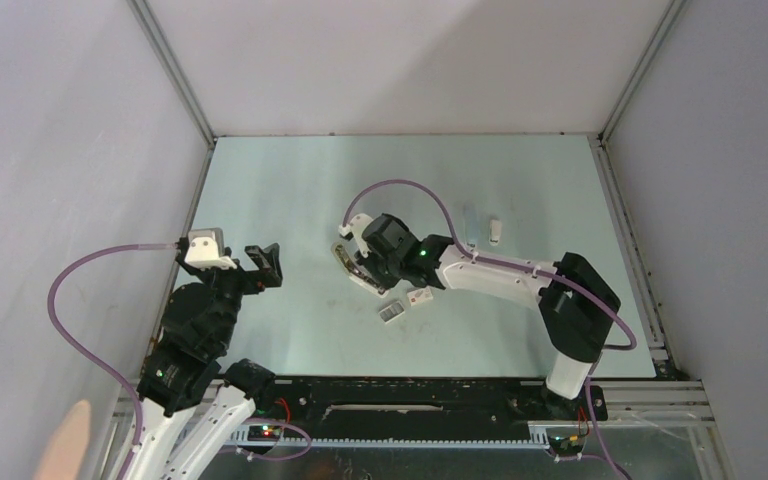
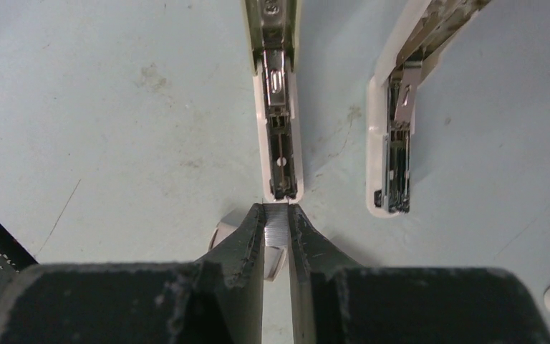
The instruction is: Load the staples into the stapler
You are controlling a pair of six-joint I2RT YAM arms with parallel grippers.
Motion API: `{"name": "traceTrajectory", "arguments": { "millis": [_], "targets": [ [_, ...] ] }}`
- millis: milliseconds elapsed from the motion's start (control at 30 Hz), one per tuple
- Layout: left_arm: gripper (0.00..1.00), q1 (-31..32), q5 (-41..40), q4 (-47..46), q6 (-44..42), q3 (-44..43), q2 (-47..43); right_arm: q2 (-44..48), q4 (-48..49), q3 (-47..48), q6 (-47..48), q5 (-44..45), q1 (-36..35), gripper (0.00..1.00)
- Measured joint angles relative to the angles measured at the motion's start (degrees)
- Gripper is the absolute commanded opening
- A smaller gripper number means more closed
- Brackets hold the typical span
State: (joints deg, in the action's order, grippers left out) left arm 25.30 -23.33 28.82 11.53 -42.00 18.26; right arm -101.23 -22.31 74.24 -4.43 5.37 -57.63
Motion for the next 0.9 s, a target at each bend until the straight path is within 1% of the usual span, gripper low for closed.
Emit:
{"name": "traceTrajectory", "arguments": {
  "millis": [200, 400, 600, 900],
  "targets": [
    [1.00, -0.5, 0.0, 0.0, 0.0, 0.0, 0.1, -0.1, 6.2, -2.1, 4.7, -6.7, 3.7, 0.12],
    [1.00, -1.1, 0.0, 0.0, 0.0, 0.0, 0.2, -2.4, 10.7, -2.3, 7.6, -10.6, 4.4, 0.12],
    [1.00, -1.4, 0.2, 0.0, 0.0, 0.0, 0.9, -5.1, 12.8, -2.3, 8.9, -12.0, 4.4, 0.11],
    [1.00, -1.5, 0.2, 0.0, 0.0, 0.1, 1.1, -7.7, 14.8, -2.3, 9.7, -11.6, 4.4, 0.11]
  ]
}}
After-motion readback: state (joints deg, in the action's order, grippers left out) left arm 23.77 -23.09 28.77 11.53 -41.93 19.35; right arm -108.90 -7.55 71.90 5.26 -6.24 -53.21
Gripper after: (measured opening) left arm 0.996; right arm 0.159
